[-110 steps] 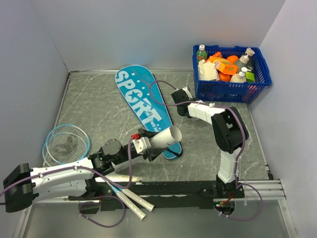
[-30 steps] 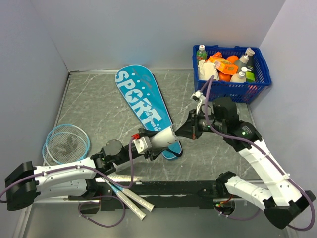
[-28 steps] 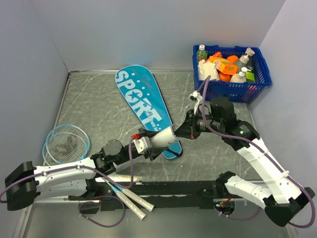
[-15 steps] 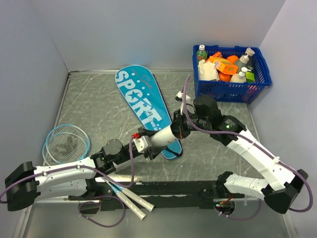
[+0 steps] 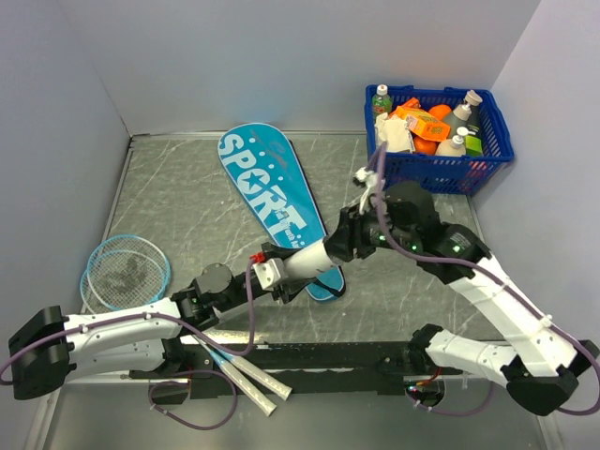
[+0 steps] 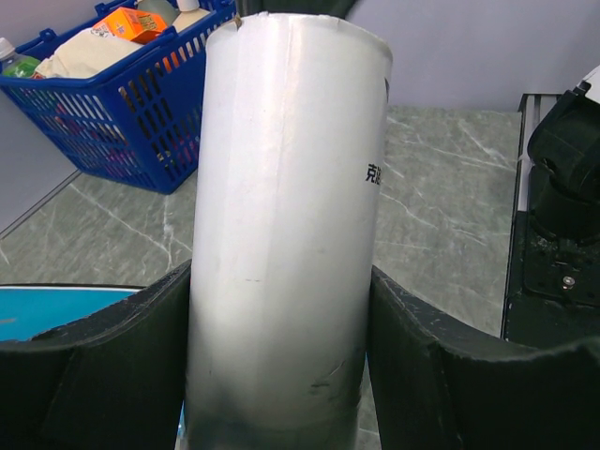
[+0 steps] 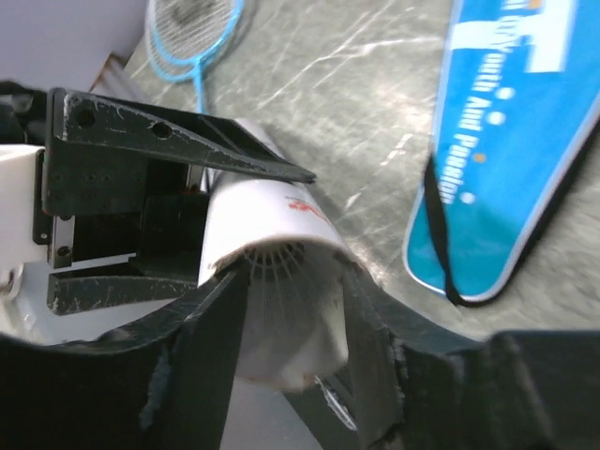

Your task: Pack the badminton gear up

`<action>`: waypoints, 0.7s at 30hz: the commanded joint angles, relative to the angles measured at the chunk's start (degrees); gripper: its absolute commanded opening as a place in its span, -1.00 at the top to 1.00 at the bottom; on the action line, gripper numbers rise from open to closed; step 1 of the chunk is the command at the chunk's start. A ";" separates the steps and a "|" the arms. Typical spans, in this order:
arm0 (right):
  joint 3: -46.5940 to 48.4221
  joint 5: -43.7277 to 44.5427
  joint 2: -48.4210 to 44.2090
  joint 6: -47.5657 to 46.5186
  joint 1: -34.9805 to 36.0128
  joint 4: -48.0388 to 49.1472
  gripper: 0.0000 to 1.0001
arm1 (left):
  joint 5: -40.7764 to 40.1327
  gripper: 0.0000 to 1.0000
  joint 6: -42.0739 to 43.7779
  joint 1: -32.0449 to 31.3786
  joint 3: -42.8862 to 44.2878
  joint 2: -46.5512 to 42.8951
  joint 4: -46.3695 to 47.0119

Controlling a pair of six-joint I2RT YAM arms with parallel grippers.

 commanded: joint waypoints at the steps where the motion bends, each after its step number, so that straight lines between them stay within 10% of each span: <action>1: 6.28 10.47 -3.66 1.02 -6.85 -5.07 -0.11 | 1.83 0.98 -4.96 -0.35 -1.16 1.35 1.02; 21: -15.07 27.09 8.46 14.29 -39.23 0.54 -0.43 | -0.81 0.98 -6.80 -0.35 -0.02 1.26 0.14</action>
